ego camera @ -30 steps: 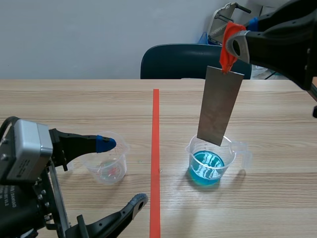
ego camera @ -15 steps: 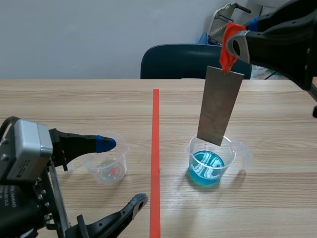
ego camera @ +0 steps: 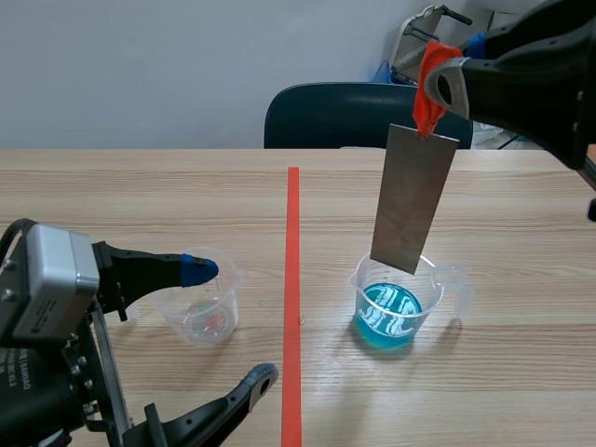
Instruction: Do the redox reaction experiment
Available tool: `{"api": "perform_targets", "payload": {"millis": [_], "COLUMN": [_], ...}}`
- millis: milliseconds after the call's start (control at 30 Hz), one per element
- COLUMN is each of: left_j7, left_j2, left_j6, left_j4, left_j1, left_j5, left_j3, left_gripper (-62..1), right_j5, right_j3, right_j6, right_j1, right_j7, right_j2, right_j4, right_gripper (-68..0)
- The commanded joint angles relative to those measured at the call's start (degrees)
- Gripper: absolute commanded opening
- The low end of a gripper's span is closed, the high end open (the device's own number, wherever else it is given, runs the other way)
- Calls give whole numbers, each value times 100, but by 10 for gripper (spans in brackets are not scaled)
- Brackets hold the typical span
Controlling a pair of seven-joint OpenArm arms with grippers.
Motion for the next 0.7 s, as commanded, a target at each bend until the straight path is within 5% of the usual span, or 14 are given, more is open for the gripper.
{"api": "perform_targets", "payload": {"millis": [0, 667], "left_j7": [-79, -35], "left_j2": [31, 26], "left_j6": [-17, -17], "left_j4": [118, 118], "left_j1": [-17, -15], "left_j5": [-59, -55], "left_j3": [20, 22], "left_gripper": [14, 14], "right_j5": [81, 81], "right_j3": [81, 81], "right_j6": [39, 39], "right_j1": [55, 55], "right_j7": [90, 92], "right_j2": [26, 26], "right_j4": [42, 42], "right_gripper": [-669, -669]}}
